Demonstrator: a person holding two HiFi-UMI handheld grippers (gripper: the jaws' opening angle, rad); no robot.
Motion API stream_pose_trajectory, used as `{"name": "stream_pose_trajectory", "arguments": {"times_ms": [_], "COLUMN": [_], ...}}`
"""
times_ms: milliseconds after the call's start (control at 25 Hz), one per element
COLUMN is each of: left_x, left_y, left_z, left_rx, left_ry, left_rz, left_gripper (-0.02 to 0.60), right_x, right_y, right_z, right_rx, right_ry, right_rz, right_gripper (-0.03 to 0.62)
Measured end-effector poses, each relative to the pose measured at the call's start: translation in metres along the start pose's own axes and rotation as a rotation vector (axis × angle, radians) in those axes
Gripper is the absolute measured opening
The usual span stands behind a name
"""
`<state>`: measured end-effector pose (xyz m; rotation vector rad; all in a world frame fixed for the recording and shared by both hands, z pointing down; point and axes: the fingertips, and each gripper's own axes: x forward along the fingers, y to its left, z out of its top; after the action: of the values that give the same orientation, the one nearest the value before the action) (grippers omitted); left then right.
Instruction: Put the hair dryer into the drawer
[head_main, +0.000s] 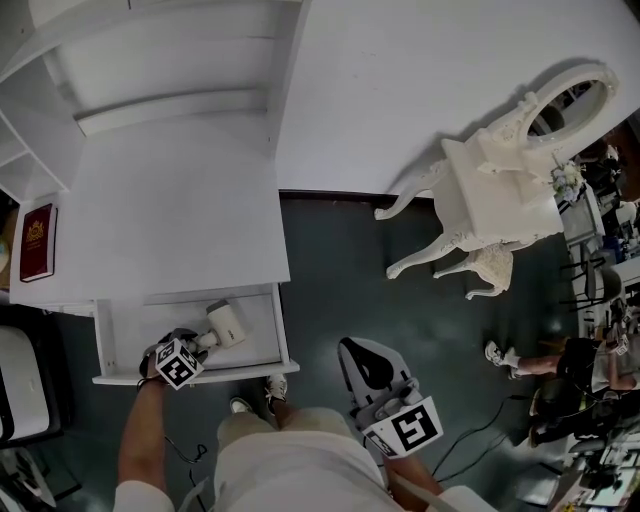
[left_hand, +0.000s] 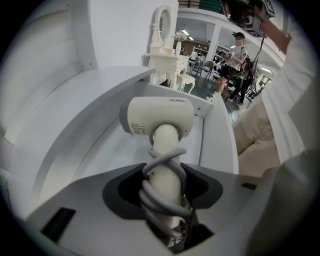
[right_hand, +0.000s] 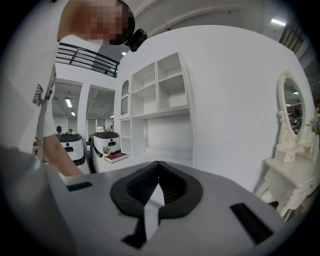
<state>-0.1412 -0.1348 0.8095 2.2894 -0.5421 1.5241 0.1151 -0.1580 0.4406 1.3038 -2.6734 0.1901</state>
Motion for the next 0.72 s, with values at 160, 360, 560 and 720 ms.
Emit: {"name": "stream_pose_trajectory", "arguments": {"times_ms": [160,360,560,720], "left_x": [0.005,0.009,0.013,0.018], "left_y": [0.005,0.007,0.005,0.005], "left_z": [-0.001,0.001,0.005,0.005], "left_rx": [0.015,0.04,0.059,0.07], "left_ry": [0.018,0.036,0.048,0.062], "left_rz": [0.006,-0.001,-0.016,-0.024], "left_gripper": [0.204,0.204,0.204,0.204], "right_x": [-0.003,-0.011,-0.015,-0.016], "right_y": [-0.004,-0.012,-0.014,-0.017], "right_z": [-0.002,-0.004,-0.006,-0.006], "right_rx": [0.0,0.004,0.01,0.011], "right_ry": [0.005,0.015,0.019,0.018], "right_rz": [-0.012,-0.037,-0.049,-0.054], "right_gripper": [0.006,0.006,0.006,0.006]}}
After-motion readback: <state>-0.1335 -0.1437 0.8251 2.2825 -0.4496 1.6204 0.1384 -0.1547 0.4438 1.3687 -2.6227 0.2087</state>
